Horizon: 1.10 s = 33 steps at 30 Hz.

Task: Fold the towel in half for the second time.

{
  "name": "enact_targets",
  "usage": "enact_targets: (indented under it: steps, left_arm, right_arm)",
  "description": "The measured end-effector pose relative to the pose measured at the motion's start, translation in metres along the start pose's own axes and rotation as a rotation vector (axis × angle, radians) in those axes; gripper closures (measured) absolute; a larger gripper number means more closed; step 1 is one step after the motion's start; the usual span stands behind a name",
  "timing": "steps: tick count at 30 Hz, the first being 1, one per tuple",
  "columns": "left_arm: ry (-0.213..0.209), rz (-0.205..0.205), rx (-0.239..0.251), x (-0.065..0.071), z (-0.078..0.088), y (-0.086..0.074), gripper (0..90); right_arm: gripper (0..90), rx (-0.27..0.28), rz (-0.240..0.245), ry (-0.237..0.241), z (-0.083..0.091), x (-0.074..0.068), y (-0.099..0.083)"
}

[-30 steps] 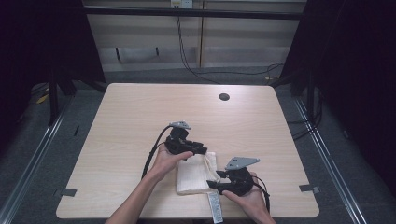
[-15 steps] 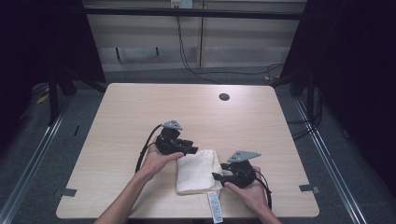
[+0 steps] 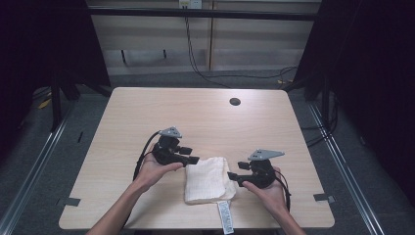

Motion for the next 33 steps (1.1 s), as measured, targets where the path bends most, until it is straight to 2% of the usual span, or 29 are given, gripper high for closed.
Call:
enact_targets:
  steps: [2, 5, 9, 11, 14, 17, 20, 27, 29, 31, 33]
  left_arm:
    - [0.013, 0.0, -0.004, 0.0, 0.005, -0.005, 43.7]
    - [0.041, 0.002, -0.014, -0.002, 0.013, -0.013, 42.9]
    - [0.069, 0.035, 0.004, -0.005, 0.029, -0.024, 39.1]
    - [0.096, 0.039, 0.01, -0.006, 0.037, -0.03, 37.2]
    - [0.113, 0.038, 0.017, -0.007, 0.05, -0.04, 35.3]
    - [0.125, 0.03, 0.028, -0.009, 0.063, -0.049, 34.3]
    - [0.137, 0.047, 0.047, -0.015, 0.074, -0.056, 33.7]
    - [0.19, 0.093, 0.046, -0.026, 0.09, -0.081, 30.3]
    - [0.194, 0.105, 0.039, -0.028, 0.09, -0.089, 28.7]
    - [0.229, 0.111, 0.0, -0.032, 0.088, -0.099, 26.3]
    - [0.226, 0.126, 0.003, -0.033, 0.089, -0.105, 25.6]
  right_arm:
    - [39.6, 0.017, -0.006, 0.017, 0.006, 0.001, 0.001]
    - [39.4, 0.033, 0.001, 0.016, 0.015, 0.007, 0.002]
    - [39.0, 0.062, -0.013, -0.002, 0.029, 0.013, 0.004]
    - [37.9, 0.067, -0.004, -0.017, 0.037, 0.014, 0.005]
    - [36.9, 0.083, 0.005, -0.033, 0.05, 0.015, 0.004]
    - [36.2, 0.106, -0.007, -0.043, 0.063, 0.018, 0.001]
    - [35.5, 0.108, -0.011, -0.059, 0.071, 0.025, -0.005]
    - [33.4, 0.121, -0.043, -0.096, 0.087, 0.042, -0.02]
    - [33.4, 0.12, -0.046, -0.126, 0.092, 0.047, -0.024]
    - [33.3, 0.115, -0.055, -0.162, 0.096, 0.055, -0.029]
    - [32.4, 0.119, -0.077, -0.18, 0.098, 0.063, -0.033]
Point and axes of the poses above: each handheld gripper's, and its own axes: z roughly backward along the jaws, y roughly out of its top, x roughly to its right, the point moved 8 cm from there along -z, roughly forward along the jaws, and after that the axes turned 4 degrees about -x, right-handed, at the moved point
